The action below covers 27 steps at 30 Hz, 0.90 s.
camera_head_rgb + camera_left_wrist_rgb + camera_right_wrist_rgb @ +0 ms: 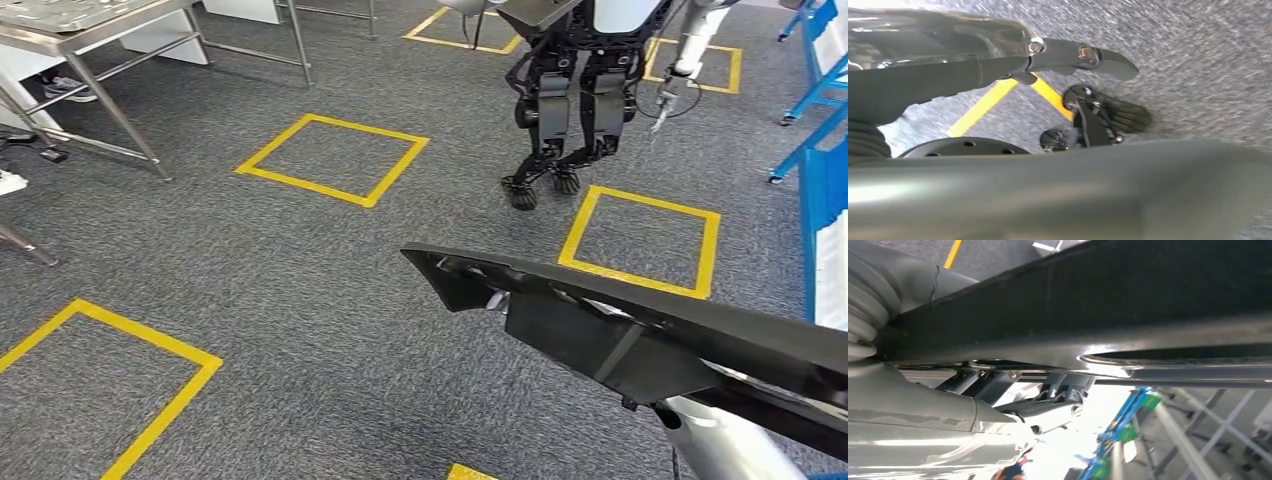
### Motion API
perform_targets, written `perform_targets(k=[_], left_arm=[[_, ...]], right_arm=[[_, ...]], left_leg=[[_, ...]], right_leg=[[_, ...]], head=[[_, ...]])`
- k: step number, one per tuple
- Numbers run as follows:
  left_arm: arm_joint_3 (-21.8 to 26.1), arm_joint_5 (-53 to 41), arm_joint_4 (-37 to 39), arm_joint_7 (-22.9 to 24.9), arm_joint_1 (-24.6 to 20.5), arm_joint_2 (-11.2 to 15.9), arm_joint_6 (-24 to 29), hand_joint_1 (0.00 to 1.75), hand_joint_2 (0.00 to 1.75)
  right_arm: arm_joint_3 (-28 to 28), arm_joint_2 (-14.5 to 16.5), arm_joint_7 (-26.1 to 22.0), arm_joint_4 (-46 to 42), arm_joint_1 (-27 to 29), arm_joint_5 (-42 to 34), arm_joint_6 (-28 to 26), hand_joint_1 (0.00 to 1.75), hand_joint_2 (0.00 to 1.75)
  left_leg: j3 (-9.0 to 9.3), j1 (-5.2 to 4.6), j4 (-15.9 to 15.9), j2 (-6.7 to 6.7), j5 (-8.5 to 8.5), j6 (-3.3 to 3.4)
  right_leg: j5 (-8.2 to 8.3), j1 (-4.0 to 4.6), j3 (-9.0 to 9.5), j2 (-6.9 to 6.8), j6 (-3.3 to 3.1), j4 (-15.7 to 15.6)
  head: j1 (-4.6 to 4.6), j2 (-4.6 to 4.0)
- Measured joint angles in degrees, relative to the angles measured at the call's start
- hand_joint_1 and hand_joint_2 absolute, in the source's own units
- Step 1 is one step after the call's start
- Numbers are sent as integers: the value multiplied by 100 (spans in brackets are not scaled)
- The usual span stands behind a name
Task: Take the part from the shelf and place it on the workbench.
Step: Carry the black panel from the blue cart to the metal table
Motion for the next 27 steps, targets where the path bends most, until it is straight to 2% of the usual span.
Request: perform_targets(k=[1, 2, 4, 5, 6, 8, 9, 10, 11, 12, 13, 15, 16, 17, 19, 20, 22, 23, 25, 26, 27], left_arm=[[0, 2, 0, -6, -6, 0, -1, 0, 175], [0, 2, 0, -10, -5, 0, -2, 0, 175], [0, 6, 0, -13, 21, 4, -3, 0, 175], [0, 12, 0, -14, 33, 8, -3, 0, 175], [0, 18, 0, -16, 34, 11, -4, 0, 175], [0, 27, 0, -21, 11, 15, -11, 0, 175], [0, 27, 0, -22, -1, 15, -19, 0, 175], [0, 27, 0, -24, -4, 15, -30, 0, 175], [0, 28, 0, -25, 2, 15, -39, 0, 175], [1, 28, 0, -26, 11, 15, -44, 0, 175], [1, 29, 0, -26, 20, 15, -49, 0, 175], [2, 30, 0, -27, 20, 15, -52, 0, 175], [2, 30, 0, -27, 11, 15, -55, 0, 175], [2, 28, 0, -26, 3, 15, -55, 0, 175], [3, 28, 0, -25, 6, 17, -55, 0, 175], [4, 28, 0, -26, 16, 19, -53, 0, 175], [4, 28, 0, -26, 14, 21, -53, 0, 175], [4, 28, 0, -27, 3, 21, -56, 0, 175], [4, 26, 0, -26, -16, 16, -64, 0, 175], [4, 26, 0, -26, -15, 15, -67, 0, 175], [4, 25, 0, -26, -10, 14, -69, 0, 175]], right_arm=[[-3, -2, 2, -9, -2, -1, 7, 175, 175], [-4, -3, 3, -13, -4, -2, 13, 175, 175], [-4, -3, 5, -21, -16, -3, 20, 175, 175], [-3, -3, 7, -28, -28, -4, 25, 175, 175], [-3, -2, 9, -39, -38, -6, 29, 175, 175], [-2, -2, 14, -57, -49, -12, 44, 175, 175], [0, -2, 21, -60, -50, -18, 53, 175, 175], [3, -2, 32, -59, -52, -26, 68, 175, 175], [7, -2, 44, -57, -56, -39, 84, 175, 175], [11, -2, 57, -57, -63, -55, 100, 175, 175], [14, -2, 68, -57, -76, -72, 117, 175, 175], [16, -2, 83, -55, -107, -103, 144, 175, 175], [17, -3, 91, -52, -117, -114, 153, 175, 175], [20, -3, 97, -48, -123, -121, 160, 175, 175], [32, -2, 107, -44, -138, -132, 166, 175, 175], [39, -1, 110, -43, -155, -138, 169, 175, 175], [43, -7, 114, -43, -180, -160, 183, 175, 175], [44, -14, 122, -37, -181, -171, 195, 175, 175], [46, -31, 146, -16, -159, -191, 219, 175, 175], [49, -37, 160, -5, -152, -197, 228, 175, 175], [50, -40, 168, 2, -150, -204, 238, 175, 175]], left_leg=[[-20, 4, 14, -72, -9, -31], [-46, 9, 21, -140, -9, -60], [-79, 28, 18, -221, -7, -110], [-101, 23, 66, -149, -43, -135], [-163, 18, 198, -15, -127, -162], [-456, 23, 782, 312, -420, -218], [-651, 39, 1148, 396, -561, -240], [-806, 53, 1426, 437, -632, -258], [-878, 63, 1531, 462, -601, -269], [-838, 69, 1410, 485, -462, -271], [-700, 68, 1098, 538, -245, -262], [-380, 14, 423, 783, 64, -198], [-286, -21, 218, 889, 115, -153], [-256, -57, 143, 939, 91, -114], [-241, -73, 97, 842, 67, -54], [-214, -62, 64, 776, 68, -30], [-149, -18, 6, 659, 73, 22], [-132, -8, -3, 593, 68, 42], [-110, -6, -1, 440, 53, 70], [-95, -8, 0, 359, 45, 76], [-75, -9, 2, 276, 37, 77]], right_leg=[[55, -6, 60, 97, -10, -193], [36, -3, 84, 139, -29, -267], [21, 0, 114, 22, -87, -306], [18, -6, 128, -50, -119, -314], [13, -15, 144, -128, -148, -323], [-15, -12, 172, -300, -192, -328], [-33, -7, 184, -392, -202, -327], [-52, -3, 200, -483, -206, -327], [-75, -2, 221, -566, -205, -327], [-101, -2, 251, -642, -201, -327], [-131, -2, 292, -713, -194, -327], [-196, 11, 369, -840, -153, -329], [-223, 20, 394, -899, -123, -330], [-244, 28, 411, -957, -90, -336], [-280, 25, 462, -1061, -27, -362], [-319, 15, 491, -1006, -4, -347], [-518, 2, 385, -704, 7, -46], [-667, 2, 219, -525, -2, 278], [-884, 14, -208, -378, -8, 976], [-860, 21, -349, -358, -7, 1144], [-716, 27, -391, -343, -10, 1098]], head=[[-1, 0], [-3, 0], [-4, 0], [-7, 0], [-8, 0], [-13, 0], [-12, 0], [-12, 0], [-12, 0], [-12, 0], [-13, 0], [-12, 0], [-12, 0], [-10, 0], [-9, 0], [-9, 0], [-3, 0], [0, 0], [3, 0], [3, 0], [3, 0]])
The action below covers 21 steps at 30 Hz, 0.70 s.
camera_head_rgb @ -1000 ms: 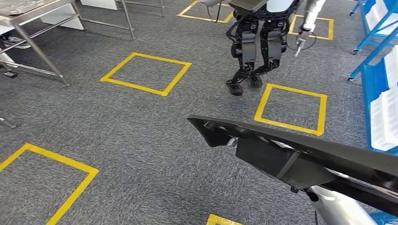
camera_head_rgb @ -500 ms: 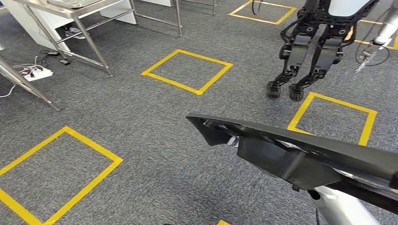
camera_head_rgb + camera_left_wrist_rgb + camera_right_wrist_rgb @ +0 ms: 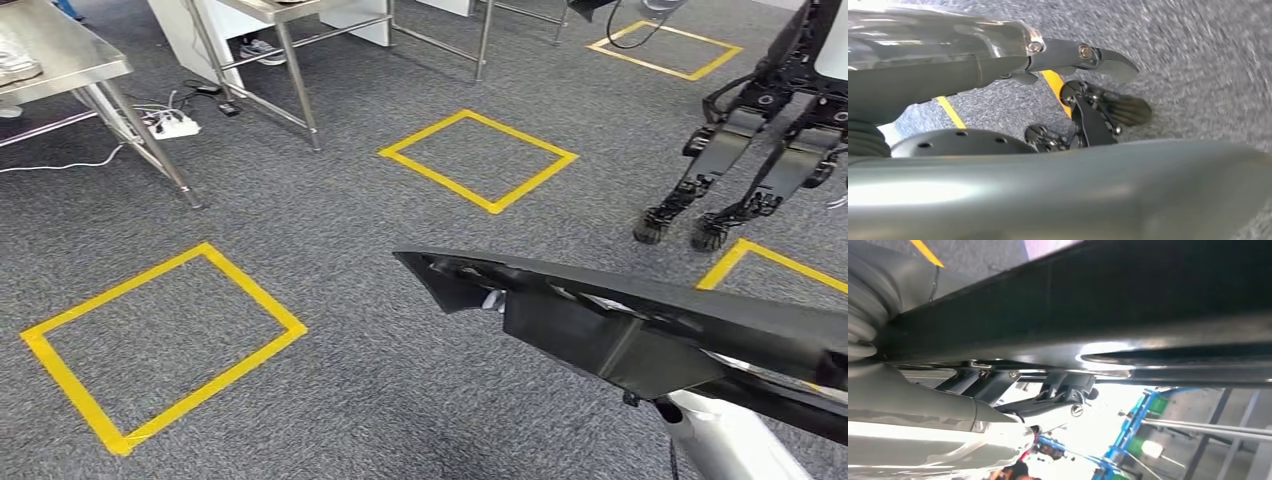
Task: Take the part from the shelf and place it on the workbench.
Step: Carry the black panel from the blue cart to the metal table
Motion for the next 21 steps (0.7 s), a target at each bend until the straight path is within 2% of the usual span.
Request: perform_targets(k=[1, 2, 3, 4, 5, 6, 7, 8, 9, 10, 12, 13, 14, 15, 16, 17, 18, 20, 21], left_arm=[[0, 0, 0, 0, 5, 1, -1, 0, 175], [0, -1, 0, 0, 8, 1, -2, 0, 175], [0, -2, 0, 1, 5, 0, -5, 0, 175], [0, -4, 0, 1, 0, -1, -8, 0, 175], [0, -5, 0, 2, 0, -1, -11, 0, 175], [0, -7, 0, 2, 8, -1, -14, 0, 175], [1, -6, 0, 2, 22, -1, -16, 0, 175], [1, -4, 0, 2, 38, 2, -20, 0, 175], [2, -1, 0, 2, 43, 3, -26, 0, 175], [3, 4, 0, 2, 38, 5, -34, 0, 175], [13, 19, 0, 2, 15, 5, -49, 0, 175], [23, 34, 0, 4, 10, 5, -56, 0, 175], [38, 55, 0, 5, 13, 5, -68, 0, 175], [52, 75, 0, 8, 20, 5, -79, 0, 175], [65, 93, 0, 9, 28, 5, -90, 0, 175], [75, 102, 0, 10, 34, 5, -100, 0, 175], [82, 104, 0, 11, 31, 6, -104, 0, 175], [90, 104, 0, 9, 13, 7, -112, 0, 175], [92, 104, 0, 9, 9, 8, -114, 0, 175]], right_arm=[[-1, -4, 5, 3, -4, -7, 9, 175, 175], [-1, -8, 7, 3, -12, -15, 19, 175, 175], [-1, -11, 8, 7, -19, -26, 27, 175, 175], [-2, -17, 12, 13, -26, -38, 33, 175, 175], [-1, -21, 16, 19, -34, -53, 38, 175, 175], [-1, -26, 20, 25, -43, -70, 43, 175, 175], [-1, -29, 24, 29, -56, -85, 47, 175, 175], [1, -30, 26, 32, -72, -99, 54, 175, 175], [1, -31, 28, 35, -86, -111, 63, 175, 175], [1, -31, 32, 39, -95, -122, 74, 175, 175], [1, -31, 50, 50, -101, -149, 95, 175, 175], [2, -31, 61, 57, -100, -164, 104, 175, 175], [4, -31, 72, 67, -102, -178, 111, 175, 175], [8, -31, 80, 78, -106, -192, 118, 175, 175], [11, -31, 88, 88, -113, -203, 125, 175, 175], [15, -31, 97, 96, -127, -211, 131, 175, 175], [17, -31, 104, 99, -141, -216, 136, 175, 175], [21, -31, 116, 102, -165, -222, 139, 175, 175], [26, -30, 119, 104, -173, -226, 144, 175, 175]], left_leg=[[24, 1, 2, -84, -11, -6], [41, 5, 6, -167, -26, -18], [45, 2, 20, -250, -41, -36], [34, 6, 31, -327, -48, -61], [15, 16, 35, -395, -49, -89], [-2, 25, 32, -461, -42, -117], [-13, 40, 23, -524, -36, -144], [-18, 39, 33, -523, -50, -169], [-53, 31, 108, -436, -104, -197], [-137, 26, 282, -287, -208, -227], [-470, 41, 925, 56, -506, -289], [-655, 60, 1260, 139, -614, -313], [-776, 75, 1465, 181, -634, -332], [-797, 86, 1465, 206, -547, -342], [-707, 90, 1251, 235, -369, -340], [-533, 81, 873, 320, -149, -319], [-364, 42, 524, 465, 4, -279], [-174, -40, 101, 698, 108, -180], [-172, -76, 79, 721, 71, -142]], right_leg=[[241, 2, 60, 35, -6, -258], [495, -1, 171, 136, -16, -621], [683, -11, 290, 269, -23, -969], [779, -16, 382, 386, -33, -1224], [791, -15, 429, 465, -45, -1353], [765, -7, 453, 463, -60, -1392], [754, -5, 468, 405, -85, -1412], [754, -11, 488, 332, -113, -1430], [750, -23, 510, 254, -144, -1445], [744, -36, 532, 167, -173, -1460], [715, -33, 565, -7, -210, -1464], [698, -28, 579, -95, -215, -1462], [676, -26, 598, -181, -215, -1462], [651, -26, 625, -264, -210, -1461], [624, -26, 662, -341, -203, -1461], [592, -25, 706, -415, -192, -1463], [563, -18, 746, -484, -175, -1467], [514, 3, 795, -606, -125, -1478], [501, 13, 814, -673, -96, -1494]], head=[[0, 0], [0, 0], [-1, 1], [-1, 1], [-1, 1], [-1, 1], [-1, 0], [-2, 0], [-4, 0], [-7, 0], [-10, 0], [-10, 1], [-9, 1], [-9, 1], [-9, 1], [-9, 0], [-9, 0], [-9, 0], [-9, 0]])
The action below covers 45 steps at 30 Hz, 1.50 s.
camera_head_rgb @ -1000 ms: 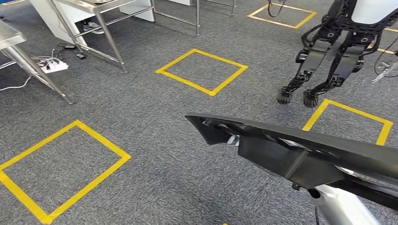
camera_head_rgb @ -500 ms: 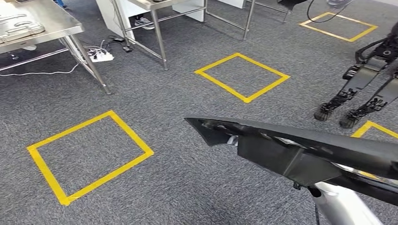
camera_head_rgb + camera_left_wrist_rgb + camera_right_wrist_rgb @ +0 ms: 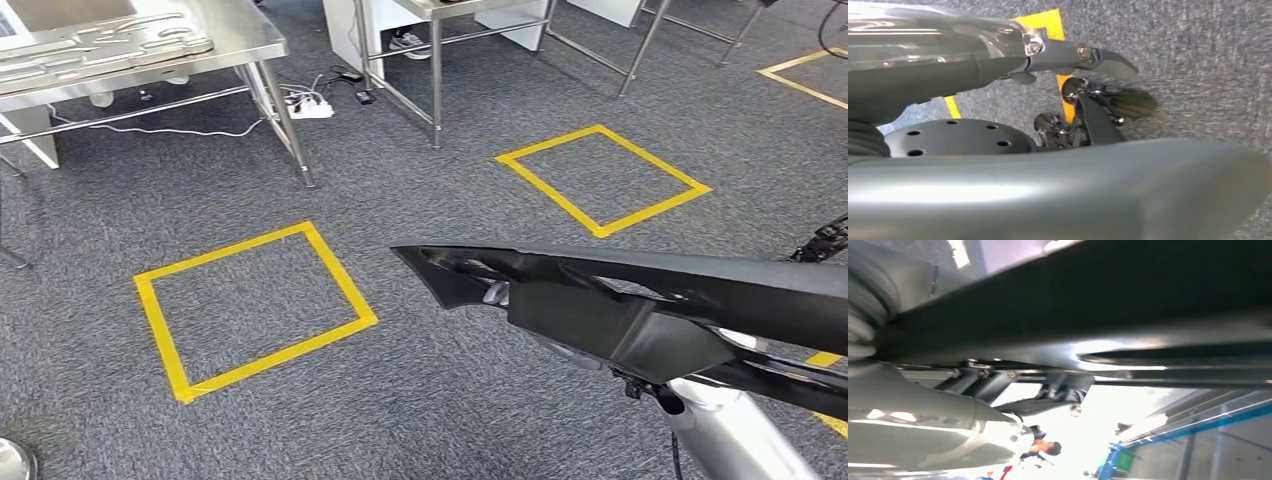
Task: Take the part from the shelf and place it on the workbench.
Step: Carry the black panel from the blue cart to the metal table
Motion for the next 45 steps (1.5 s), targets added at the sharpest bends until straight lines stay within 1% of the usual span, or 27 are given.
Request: perform_targets(k=[2, 4, 6, 8, 9, 10, 11, 13, 15, 17, 18, 20, 22, 24, 25, 26, 28, 30, 33, 35, 37, 38, 39, 40, 41, 43, 45], left_arm=[[4, 0, 0, 1, 14, 0, -1, 0, 175], [9, 0, 0, -2, 25, 0, -3, 0, 175], [12, 0, 0, -4, 7, 0, -15, 0, 175], [13, 2, 0, -4, -10, 0, -31, 0, 175], [15, 5, 0, -5, -9, 0, -35, 0, 175], [21, 14, 0, -8, -5, 0, -39, 0, 175], [30, 28, 0, -14, -3, 0, -45, 0, 175], [50, 75, 0, -37, -6, 0, -71, 0, 175], [67, 106, 0, -63, -9, 0, -102, 0, 175], [92, 110, 0, -79, 10, 3, -132, 0, 175], [107, 111, 0, -86, 20, 6, -145, 0, 175], [127, 115, 0, -100, 11, 10, -170, 0, 175], [137, 141, 0, -113, -13, 9, -195, 0, 175], [143, 188, 0, -127, -10, 9, -222, 0, 175], [146, 202, 0, -136, 0, 9, -232, 0, 175], [149, 213, 0, -146, 11, 9, -236, 0, 175], [156, 222, 0, -165, 13, 11, -240, 0, 175], [168, 255, 0, -176, -1, 14, -247, 0, 175], [209, 305, 0, -178, 14, 16, -265, 0, 175], [237, 316, 0, -178, 21, 17, -278, 0, 175], [256, 319, 0, -178, 1, 16, -293, 0, 175], [264, 323, 0, -179, -9, 15, -303, 0, 175], [273, 333, 0, -179, -8, 14, -312, 0, 175], [283, 352, 0, -179, -2, 13, -320, 0, 175], [291, 372, 0, -179, 4, 13, -330, 0, 175], [301, 404, 0, -179, 6, 13, -342, 0, 175], [310, 412, 0, -178, -5, 14, -350, 0, 175]], right_arm=[[14, 3, 4, 1, -28, -11, 9, 175, 175], [30, 9, 6, 3, -69, -25, 14, 175, 175], [41, 13, 9, 23, -83, -35, 17, 175, 175], [59, 14, 14, 58, -73, -42, 20, 175, 175], [70, 16, 18, 74, -70, -45, 21, 175, 175], [78, 17, 21, 85, -72, -50, 21, 175, 175], [81, 18, 25, 94, -78, -55, 21, 175, 175], [85, 20, 34, 115, -90, -66, 22, 175, 175], [91, 21, 52, 139, -95, -77, 25, 175, 175], [97, 27, 65, 145, -116, -89, 26, 175, 175], [100, 31, 67, 144, -133, -93, 26, 175, 175], [104, 36, 68, 141, -147, -101, 26, 175, 175], [107, 36, 68, 142, -140, -109, 26, 175, 175], [110, 37, 68, 154, -132, -117, 26, 175, 175], [111, 38, 68, 160, -131, -123, 26, 175, 175], [112, 38, 68, 165, -133, -130, 26, 175, 175], [110, 40, 68, 169, -140, -144, 26, 175, 175], [109, 44, 68, 173, -144, -156, 26, 175, 175], [109, 61, 72, 178, -166, -168, 26, 175, 175], [103, 72, 79, 185, -182, -175, 25, 175, 175], [90, 73, 95, 213, -163, -175, 20, 175, 175], [83, 72, 103, 232, -146, -172, 16, 175, 175], [79, 71, 110, 254, -130, -168, 10, 175, 175], [79, 71, 113, 268, -121, -166, 3, 175, 175], [76, 71, 113, 277, -116, -168, -4, 175, 175], [72, 72, 109, 284, -116, -179, -11, 175, 175], [67, 73, 103, 284, -107, -189, -15, 175, 175]], left_leg=[[19, 11, -55, -126, -1, 55], [94, 61, -133, -263, 15, 109], [148, 92, -169, -408, 13, 150], [166, 93, -167, -572, -2, 169], [179, 94, -165, -659, -10, 170], [197, 97, -162, -747, -20, 164], [220, 100, -158, -835, -35, 151], [225, 104, -131, -997, -67, 111], [178, 119, -112, -1135, -75, 59], [148, 142, -116, -1251, -72, 6], [136, 136, -86, -1210, -98, -23], [-15, 122, 240, -921, -287, -84], [-388, 134, 963, -613, -592, -143], [-662, 159, 1438, -522, -672, -173], [-644, 164, 1365, -505, -552, -173], [-520, 160, 1081, -474, -344, -159], [-183, 98, 372, -265, 3, -76], [-27, 22, 20, -91, 57, 27], [-8, 15, -62, -220, 14, 99], [61, 62, -135, -334, 22, 139], [107, 86, -160, -442, 11, 181], [120, 86, -159, -498, -1, 196], [139, 84, -158, -545, -15, 205], [164, 83, -157, -588, -32, 206], [199, 83, -155, -625, -53, 198], [259, 76, -140, -677, -109, 159], [259, 62, -111, -709, -152, 120]], right_leg=[[-36, 1, 69, -107, 60, -39], [-187, -7, 71, 131, 98, 120], [-510, -8, -213, 531, 104, 741], [-718, -5, -624, 667, 106, 1421], [-655, -5, -733, 677, 107, 1522], [-469, -6, -737, 688, 107, 1394], [-197, -12, -647, 730, 105, 1066], [222, -41, -413, 1020, 101, 348], [301, -46, -322, 1231, 81, 48], [280, -39, -301, 1127, 33, 13], [273, -49, -279, 1053, -1, 2], [250, -74, -224, 877, -64, -21], [204, -64, -175, 692, -96, -22], [151, -60, -118, 513, -96, -21], [121, -60, -79, 436, -92, -21], [86, -59, -31, 362, -86, -21], [12, -46, 63, 225, -55, -28], [-40, -21, 106, 109, -1, -39], [-91, -10, 178, -12, 86, -86], [-258, -19, 129, 241, 115, 135], [-569, -21, -225, 577, 113, 821], [-681, -19, -455, 645, 115, 1194], [-692, -18, -635, 669, 119, 1434], [-580, -17, -724, 674, 121, 1470], [-351, -17, -702, 676, 121, 1271], [155, -14, -490, 698, 109, 553], [343, -6, -340, 728, 84, 81]], head=[[2, 0], [6, 1], [13, 1], [16, 1], [16, 1], [16, 0], [16, 0], [15, 0], [14, 0], [15, 0], [13, 0], [7, 0], [4, 0], [4, 0], [4, 0], [4, 0], [4, 0], [4, 0], [4, 0], [8, 1], [15, 1], [19, 0], [19, 0], [18, 0], [18, 0], [17, 0], [17, 0]])
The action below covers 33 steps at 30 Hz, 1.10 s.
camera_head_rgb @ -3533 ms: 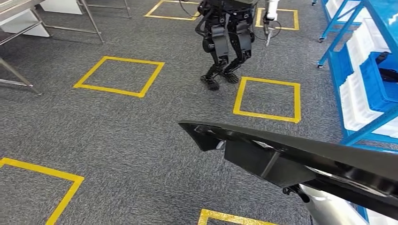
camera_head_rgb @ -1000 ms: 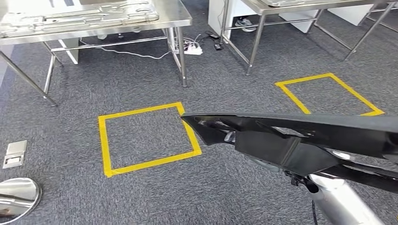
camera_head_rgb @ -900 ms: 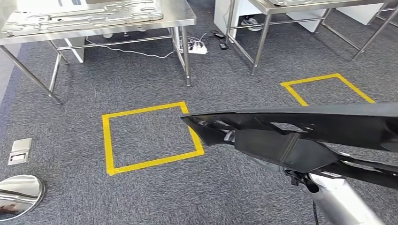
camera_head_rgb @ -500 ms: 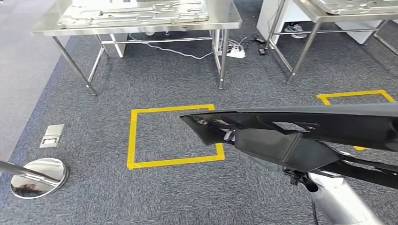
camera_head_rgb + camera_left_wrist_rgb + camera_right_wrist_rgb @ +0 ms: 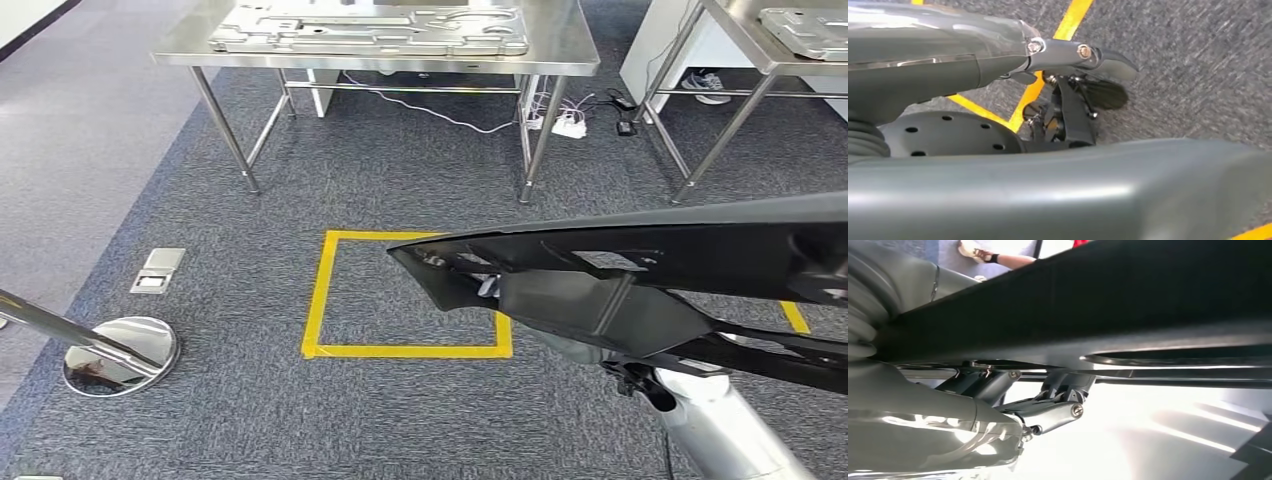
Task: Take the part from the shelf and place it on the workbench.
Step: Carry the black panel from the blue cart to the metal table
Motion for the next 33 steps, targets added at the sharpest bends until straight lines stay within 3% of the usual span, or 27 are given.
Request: perform_targets(k=[4, 13, 15, 18, 20, 22, 23, 24, 25, 27, 28, 29, 33], left_arm=[[28, 5, 0, 4, 7, 2, -10, 0, 175], [82, 8, 0, 14, -3, 0, -58, 0, 175], [85, 8, 0, 15, -3, 3, -61, 0, 175], [87, 10, 1, 16, -4, 2, -65, 0, 175], [88, 10, 2, 16, -6, -6, -69, 0, 175], [90, 24, 1, 16, -7, -5, -70, 0, 175], [91, 34, 1, 16, -2, -5, -70, 0, 175], [92, 46, 1, 17, 5, -6, -70, 0, 175], [93, 54, 2, 17, 12, -7, -70, 0, 175], [94, 64, 2, 18, 20, -4, -70, 0, 175], [96, 69, 1, 20, 15, 0, -70, 0, 175], [97, 74, 1, 20, 9, 4, -70, 0, 175], [101, 74, 0, 23, -6, 10, -70, 0, 175]], right_arm=[[-10, 4, -14, -5, 23, -15, -2, 175, 175], [-38, 39, -21, -7, 18, -45, 7, 175, 175], [-42, 48, -21, -7, 14, -52, 8, 175, 175], [-56, 61, -25, -23, 5, -64, 15, 175, 175], [-70, 67, -27, -26, -12, -67, 26, 175, 175], [-75, 73, -22, -12, -17, -67, 34, 175, 175], [-76, 77, -20, -7, -6, -66, 36, 175, 175], [-75, 82, -17, -5, 6, -66, 37, 175, 175], [-75, 88, -17, -4, 12, -66, 38, 175, 175], [-75, 99, -17, 0, 13, -66, 39, 175, 175], [-74, 105, -17, 7, 11, -66, 40, 175, 175], [-73, 109, -16, 14, 19, -65, 42, 175, 175], [-75, 140, -13, 25, 33, -66, 45, 175, 175]], left_leg=[[10, -5, -11, -10, -8, 52], [38, 5, -57, -8, -10, 28], [34, -4, -49, -7, -27, 15], [168, 12, -241, 5, 31, 79], [308, 56, -411, 25, 89, 106], [359, 63, -438, 35, 61, 103], [379, 67, -436, 34, 33, 88], [406, 76, -431, 32, -1, 66], [448, 93, -421, 28, -41, 36], [537, 133, -361, 15, -166, -61], [558, 140, -303, 7, -243, -114], [564, 136, -256, -1, -307, -155], [578, 124, -165, 13, -430, -212]], right_leg=[[-30, 13, 32, 20, -20, -87], [-66, 33, 44, 17, -70, -82], [-60, 12, 52, 13, -56, -108], [-78, 2, 111, 3, -18, -128], [-271, 19, -18, -1, -7, 224], [-562, 12, -389, -3, 30, 907], [-625, 0, -556, -5, 56, 1176], [-578, -13, -638, -6, 85, 1270], [-412, -26, -604, -7, 117, 1140], [17, -58, -314, 2, 197, 472], [117, -64, -170, 15, 204, 167], [127, -66, -86, 27, 176, -4], [-65, -65, 0, 25, -48, -27]], head=[[-3, 0], [-2, 0], [-2, 0], [-5, 0], [-4, 0], [-3, 0], [-3, 0], [-3, 0], [-2, 0], [-2, 0], [3, 0], [7, 0], [10, 0]])
